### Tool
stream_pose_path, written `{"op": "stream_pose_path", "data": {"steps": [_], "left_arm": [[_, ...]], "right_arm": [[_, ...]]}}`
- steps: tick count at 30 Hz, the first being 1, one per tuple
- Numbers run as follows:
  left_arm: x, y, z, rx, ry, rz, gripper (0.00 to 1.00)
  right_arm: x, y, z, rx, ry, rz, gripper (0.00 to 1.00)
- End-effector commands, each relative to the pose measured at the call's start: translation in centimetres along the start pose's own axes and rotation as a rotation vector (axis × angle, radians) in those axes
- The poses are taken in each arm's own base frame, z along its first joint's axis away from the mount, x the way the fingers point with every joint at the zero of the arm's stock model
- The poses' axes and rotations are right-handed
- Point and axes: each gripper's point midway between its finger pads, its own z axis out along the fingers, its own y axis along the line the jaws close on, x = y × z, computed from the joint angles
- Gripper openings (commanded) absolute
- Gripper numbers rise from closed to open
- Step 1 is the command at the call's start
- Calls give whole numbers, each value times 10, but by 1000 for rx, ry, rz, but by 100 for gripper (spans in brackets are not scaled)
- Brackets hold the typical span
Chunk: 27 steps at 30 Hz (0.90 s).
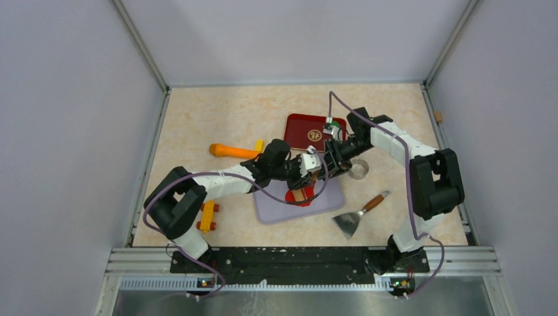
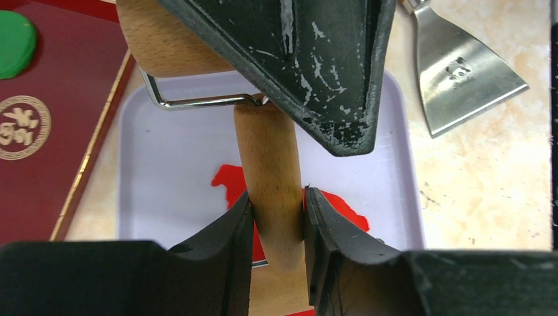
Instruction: Roll out the dumpling wrappers from the dough
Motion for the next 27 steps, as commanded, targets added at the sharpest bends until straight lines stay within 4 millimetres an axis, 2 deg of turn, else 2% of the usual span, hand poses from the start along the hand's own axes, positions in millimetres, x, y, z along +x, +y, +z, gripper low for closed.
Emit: {"op": "stream_pose_path", "data": {"steps": [1,3,4,13,22,27], "left_arm": [[-47,-21,2,100,-106,67,0],[-47,-23,5,105,-103,64,0],[-46,-24,7,108,-101,63,0],[-37,-26,43,109,-118,58,0],[-37,-17,86,133,-170,14,0],[-56,-6,100,135,-206,32,0]], "right_arm": [[8,-3,-4,40,-28,-1,20],[12,-9,-3,50,-27,20,4],[14,-14,-2,66,-25,29,0],[16,-65,-28,290,-68,115,0],[22,-77,-36,360,-75,130,0],[15,-77,-51,385,-102,100,0]]}}
